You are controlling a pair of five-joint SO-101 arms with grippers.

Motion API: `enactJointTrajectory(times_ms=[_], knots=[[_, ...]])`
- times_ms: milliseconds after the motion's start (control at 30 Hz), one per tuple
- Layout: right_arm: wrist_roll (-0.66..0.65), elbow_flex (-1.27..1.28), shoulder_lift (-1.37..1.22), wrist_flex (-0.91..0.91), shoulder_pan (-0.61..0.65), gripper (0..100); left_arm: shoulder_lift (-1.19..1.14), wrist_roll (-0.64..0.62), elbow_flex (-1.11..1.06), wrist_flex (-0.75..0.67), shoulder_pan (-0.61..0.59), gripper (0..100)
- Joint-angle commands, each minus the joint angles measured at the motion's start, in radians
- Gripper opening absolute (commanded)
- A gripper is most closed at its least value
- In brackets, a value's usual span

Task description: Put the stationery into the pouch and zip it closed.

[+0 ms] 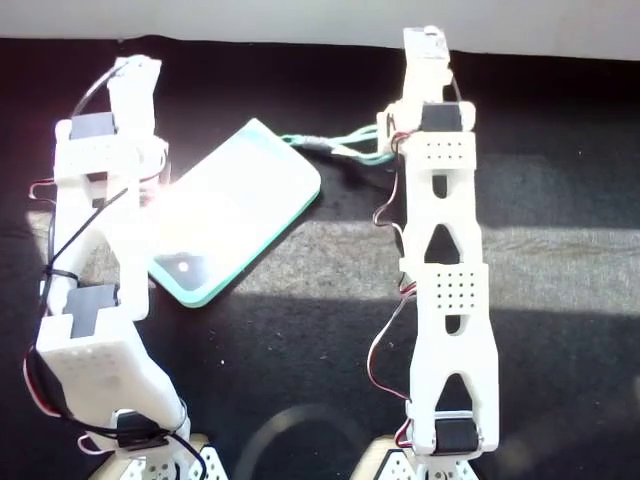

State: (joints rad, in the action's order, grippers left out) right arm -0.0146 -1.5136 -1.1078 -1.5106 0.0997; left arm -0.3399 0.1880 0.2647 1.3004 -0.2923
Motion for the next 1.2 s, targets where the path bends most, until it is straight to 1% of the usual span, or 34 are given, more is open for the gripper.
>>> enactJointTrajectory(times_ms=[0, 100, 200, 333, 467, 567, 733, 800, 967, 1067, 1100, 1167], knots=[[0.000, -0.174, 0.090, -0.124, -0.016, 18.0, 0.004, 0.005, 0.085, -0.003, 0.013, 6], [0.000, -0.265, 0.091, -0.208, -0.024, 18.0, 0.004, 0.005, 0.084, -0.003, 0.067, 6], [0.000, -0.252, 0.084, -0.219, -0.030, 18.0, -0.016, 0.005, 0.082, -0.003, 0.160, 6], [0.000, -0.248, 0.064, -0.229, -0.039, 18.4, -0.143, 0.005, 0.091, -0.005, 0.260, 6], [0.002, -0.251, 0.074, -0.252, -0.079, 18.4, -0.266, 0.003, 0.093, -0.003, 0.283, 6], [0.002, -0.248, 0.102, -0.252, -0.114, 18.4, -0.282, 0.003, 0.085, 0.008, 0.283, 6], [0.002, -0.248, 0.113, -0.252, -0.127, 18.4, -0.248, 0.012, 0.085, 0.164, 0.283, 6], [0.000, -0.246, 0.108, -0.252, -0.111, 18.4, -0.239, 0.049, 0.084, 0.215, 0.283, 6], [0.000, -0.249, 0.025, -0.249, -0.008, 18.4, -0.225, 0.221, 0.084, 0.311, 0.275, 6], [-0.002, -0.248, -0.031, -0.223, 0.071, 19.0, -0.220, 0.244, 0.082, 0.353, 0.254, 6], [-0.002, -0.248, -0.054, -0.197, 0.096, 20.6, -0.219, 0.244, 0.082, 0.364, 0.249, 6], [-0.002, -0.248, -0.097, -0.131, 0.140, 27.0, -0.220, 0.244, 0.079, 0.391, 0.248, 6]])
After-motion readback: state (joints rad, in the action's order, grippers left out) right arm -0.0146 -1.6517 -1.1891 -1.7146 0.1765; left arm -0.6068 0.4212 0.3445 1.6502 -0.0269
